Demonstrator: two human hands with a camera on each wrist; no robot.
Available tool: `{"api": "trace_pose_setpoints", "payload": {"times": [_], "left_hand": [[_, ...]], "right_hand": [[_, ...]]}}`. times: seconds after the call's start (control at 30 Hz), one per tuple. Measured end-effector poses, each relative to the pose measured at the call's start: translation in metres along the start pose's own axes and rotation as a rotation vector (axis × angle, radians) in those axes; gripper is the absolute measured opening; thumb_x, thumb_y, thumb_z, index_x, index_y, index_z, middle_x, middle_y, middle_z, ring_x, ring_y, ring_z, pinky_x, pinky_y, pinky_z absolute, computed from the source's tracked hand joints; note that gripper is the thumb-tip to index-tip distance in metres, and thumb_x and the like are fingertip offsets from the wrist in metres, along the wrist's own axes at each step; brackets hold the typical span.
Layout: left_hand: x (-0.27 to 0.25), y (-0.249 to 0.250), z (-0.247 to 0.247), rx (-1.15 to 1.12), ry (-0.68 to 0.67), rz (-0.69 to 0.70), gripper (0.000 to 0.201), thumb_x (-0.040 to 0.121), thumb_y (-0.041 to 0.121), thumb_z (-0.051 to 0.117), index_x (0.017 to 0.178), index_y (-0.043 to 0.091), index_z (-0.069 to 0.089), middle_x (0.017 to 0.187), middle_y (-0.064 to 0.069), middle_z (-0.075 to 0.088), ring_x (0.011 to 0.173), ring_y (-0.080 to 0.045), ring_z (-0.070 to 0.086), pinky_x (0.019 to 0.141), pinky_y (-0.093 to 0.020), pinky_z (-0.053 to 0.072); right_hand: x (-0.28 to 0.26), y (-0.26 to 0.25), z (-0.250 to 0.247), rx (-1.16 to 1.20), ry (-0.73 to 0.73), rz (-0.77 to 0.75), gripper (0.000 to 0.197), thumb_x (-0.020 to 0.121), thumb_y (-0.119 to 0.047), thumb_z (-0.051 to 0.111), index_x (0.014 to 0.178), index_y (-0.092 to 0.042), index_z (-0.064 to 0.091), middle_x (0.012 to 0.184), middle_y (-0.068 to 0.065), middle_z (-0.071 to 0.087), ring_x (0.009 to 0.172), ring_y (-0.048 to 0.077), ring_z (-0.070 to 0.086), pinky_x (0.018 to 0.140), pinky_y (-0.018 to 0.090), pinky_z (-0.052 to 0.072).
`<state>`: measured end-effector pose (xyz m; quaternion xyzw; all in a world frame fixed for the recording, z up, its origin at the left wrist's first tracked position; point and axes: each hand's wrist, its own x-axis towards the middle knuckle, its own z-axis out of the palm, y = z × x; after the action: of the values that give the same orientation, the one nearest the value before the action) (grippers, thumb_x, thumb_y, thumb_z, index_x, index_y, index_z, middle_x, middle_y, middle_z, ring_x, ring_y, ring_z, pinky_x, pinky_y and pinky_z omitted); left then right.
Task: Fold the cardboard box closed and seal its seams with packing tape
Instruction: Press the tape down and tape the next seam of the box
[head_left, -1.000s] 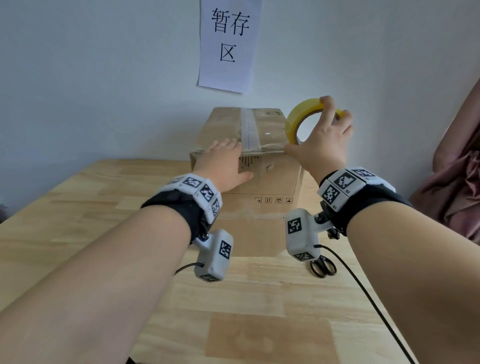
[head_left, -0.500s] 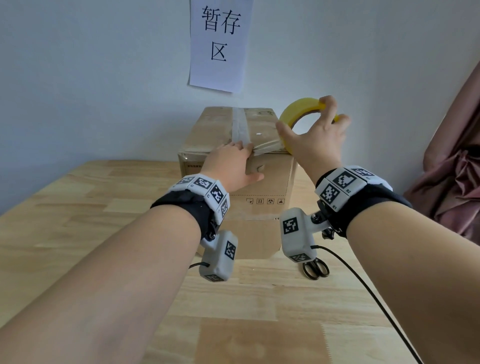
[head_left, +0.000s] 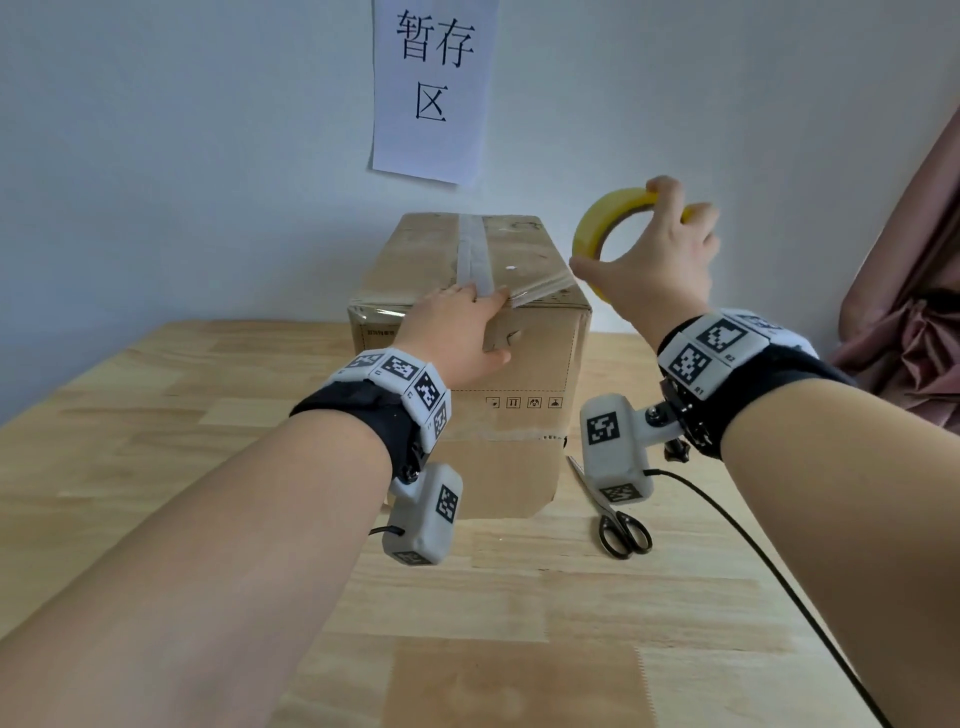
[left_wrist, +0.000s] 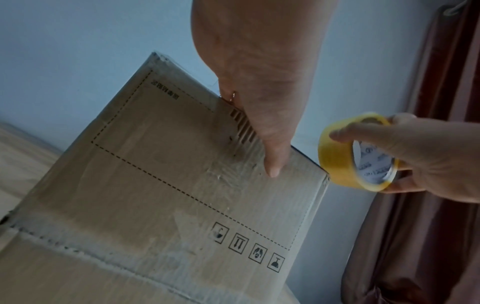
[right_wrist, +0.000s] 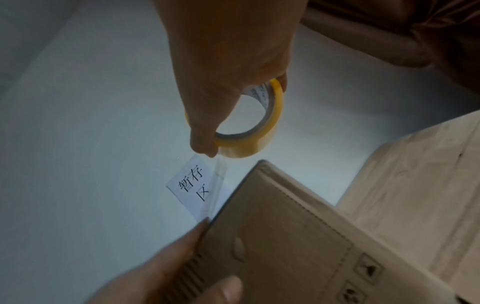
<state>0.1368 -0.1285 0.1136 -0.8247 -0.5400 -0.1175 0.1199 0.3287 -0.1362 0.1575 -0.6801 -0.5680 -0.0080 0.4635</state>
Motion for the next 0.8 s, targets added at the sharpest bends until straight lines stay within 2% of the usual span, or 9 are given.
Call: {"api": "trace_pose_setpoints", "payload": {"times": [0.2,0.33,0.47,0.6,0.7,0.8], "left_hand": [[0.003,0.001,-0.001,0.012,-0.047,0.003,0.073,0.089,0.054,0.048,0.149,0.024,0.020,0.144,-0.014,0.039,0.133,-0.030,0.036,0.107,-0.040,0.032],[0.004,-0.001,-0.002,-0.017,-0.061,0.007,0.072,0.089,0.055,0.047,0.149,0.024,0.021,0.144,-0.015,0.039,0.133,-0.030,0.037,0.107,-0.040,0.033],[0.005,-0.003,-0.002,-0.075,-0.024,0.019,0.066,0.089,0.055,0.046,0.146,0.026,0.029,0.132,-0.009,0.052,0.122,-0.028,0.048,0.096,-0.037,0.039],[0.005,-0.004,-0.003,-0.089,-0.005,0.016,0.065,0.090,0.058,0.043,0.146,0.028,0.028,0.130,-0.007,0.053,0.116,-0.027,0.052,0.086,-0.034,0.043],[0.004,-0.004,-0.003,-0.104,-0.014,0.010,0.065,0.090,0.058,0.043,0.145,0.026,0.031,0.130,-0.007,0.053,0.117,-0.027,0.052,0.088,-0.034,0.042],[0.005,-0.004,-0.004,-0.109,-0.039,0.002,0.066,0.089,0.058,0.045,0.143,0.021,0.035,0.136,-0.007,0.050,0.122,-0.027,0.048,0.097,-0.037,0.039]], "right_hand": [[-0.007,0.011,0.009,-0.012,0.004,0.070,0.086,0.065,-0.041,0.075,0.135,-0.027,0.028,0.130,0.007,0.029,0.117,0.028,0.034,0.069,0.034,0.037],[-0.012,0.013,0.010,0.047,0.025,0.116,0.086,0.064,-0.042,0.074,0.135,-0.027,0.028,0.131,0.007,0.028,0.117,0.027,0.033,0.072,0.034,0.038],[-0.008,0.005,0.005,0.102,0.078,0.081,0.085,0.064,-0.040,0.075,0.135,-0.028,0.029,0.132,0.005,0.027,0.117,0.025,0.032,0.076,0.033,0.039],[-0.002,-0.005,0.002,0.070,0.095,0.051,0.087,0.062,-0.040,0.076,0.135,-0.029,0.029,0.133,0.005,0.027,0.117,0.026,0.032,0.076,0.032,0.041],[-0.002,-0.005,0.003,0.069,0.094,0.070,0.086,0.062,-0.040,0.076,0.134,-0.030,0.029,0.133,0.005,0.027,0.117,0.025,0.031,0.075,0.034,0.042],[-0.008,0.007,0.007,0.062,0.083,0.112,0.086,0.063,-0.041,0.074,0.134,-0.029,0.028,0.132,0.006,0.027,0.117,0.026,0.032,0.076,0.036,0.044]]}}
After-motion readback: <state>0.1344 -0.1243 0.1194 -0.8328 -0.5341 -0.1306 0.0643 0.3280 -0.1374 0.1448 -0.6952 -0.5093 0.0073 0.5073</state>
